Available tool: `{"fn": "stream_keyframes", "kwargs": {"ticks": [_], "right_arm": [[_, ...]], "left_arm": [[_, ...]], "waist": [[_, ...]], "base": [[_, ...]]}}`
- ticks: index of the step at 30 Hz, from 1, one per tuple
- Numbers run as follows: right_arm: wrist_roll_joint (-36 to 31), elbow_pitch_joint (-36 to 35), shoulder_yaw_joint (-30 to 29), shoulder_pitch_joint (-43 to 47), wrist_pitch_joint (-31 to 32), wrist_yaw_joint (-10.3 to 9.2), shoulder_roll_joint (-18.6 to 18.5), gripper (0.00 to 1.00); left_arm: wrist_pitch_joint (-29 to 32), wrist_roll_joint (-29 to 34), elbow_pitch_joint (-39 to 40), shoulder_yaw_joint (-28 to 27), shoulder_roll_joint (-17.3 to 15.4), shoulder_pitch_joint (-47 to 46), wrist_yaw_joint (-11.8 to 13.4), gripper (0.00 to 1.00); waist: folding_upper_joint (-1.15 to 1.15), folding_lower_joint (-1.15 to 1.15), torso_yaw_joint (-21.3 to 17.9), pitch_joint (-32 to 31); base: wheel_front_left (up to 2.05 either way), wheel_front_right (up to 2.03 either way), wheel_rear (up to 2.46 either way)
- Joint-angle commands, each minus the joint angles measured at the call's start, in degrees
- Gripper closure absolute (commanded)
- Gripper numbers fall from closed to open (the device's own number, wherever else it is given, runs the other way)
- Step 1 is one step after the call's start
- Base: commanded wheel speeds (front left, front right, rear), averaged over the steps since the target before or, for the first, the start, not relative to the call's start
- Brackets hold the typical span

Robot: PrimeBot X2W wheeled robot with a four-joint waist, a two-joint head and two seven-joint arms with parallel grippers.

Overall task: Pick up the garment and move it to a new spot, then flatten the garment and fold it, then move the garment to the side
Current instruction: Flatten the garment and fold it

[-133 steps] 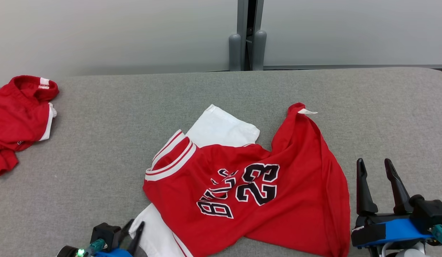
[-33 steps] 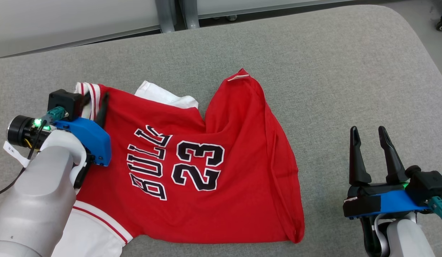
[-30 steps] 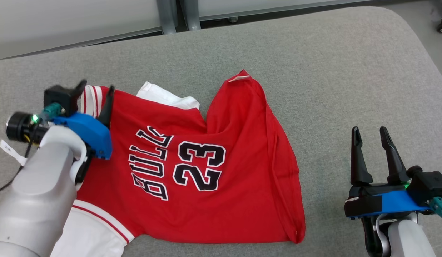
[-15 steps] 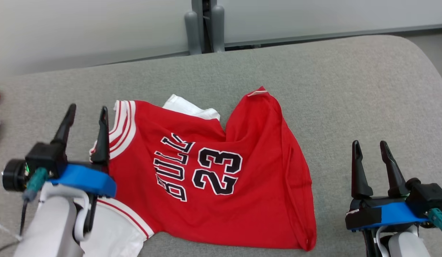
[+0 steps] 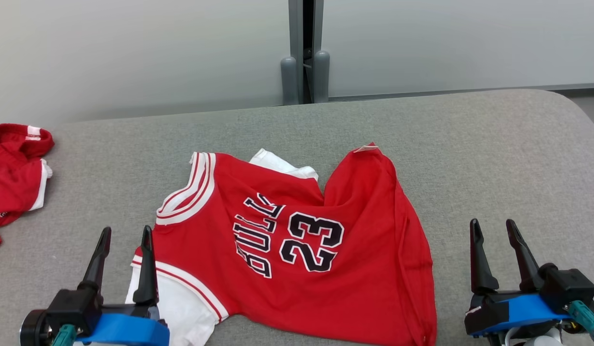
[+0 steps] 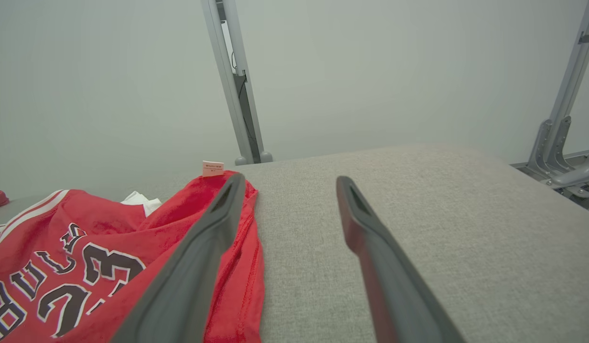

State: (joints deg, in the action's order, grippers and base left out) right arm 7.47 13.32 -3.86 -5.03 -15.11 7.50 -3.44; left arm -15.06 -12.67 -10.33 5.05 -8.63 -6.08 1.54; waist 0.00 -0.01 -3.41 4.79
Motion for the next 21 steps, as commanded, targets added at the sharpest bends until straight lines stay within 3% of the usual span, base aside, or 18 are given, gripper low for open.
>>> {"fn": "stream_keyframes", "kwargs": {"ticks": [1,14,21], "right_arm": [[-0.3,0.6,0.0,0.6,0.0,-0.02,-0.5,0.0],[-1.3,4.4,3.7,-3.0,0.0,-0.02,-2.7,0.0],[-2.8,14.4,6.8,-9.7,0.0,-0.02,-4.6,0.0]], "left_arm": [[-0.1,1.0,0.8,-1.2,0.5,1.6,-0.7,0.0],[-0.2,5.8,3.2,-4.9,3.9,2.6,-4.4,0.0],[-0.2,6.9,2.8,-4.7,4.8,1.6,-5.6,0.0]], "waist": [[0.0,0.01,0.5,-0.5],[0.0,0.01,2.1,-1.0],[0.0,0.01,3.2,0.4]], "base": [[0.0,0.0,0.0],[0.0,0.0,0.0],[0.0,0.0,0.0]]}}
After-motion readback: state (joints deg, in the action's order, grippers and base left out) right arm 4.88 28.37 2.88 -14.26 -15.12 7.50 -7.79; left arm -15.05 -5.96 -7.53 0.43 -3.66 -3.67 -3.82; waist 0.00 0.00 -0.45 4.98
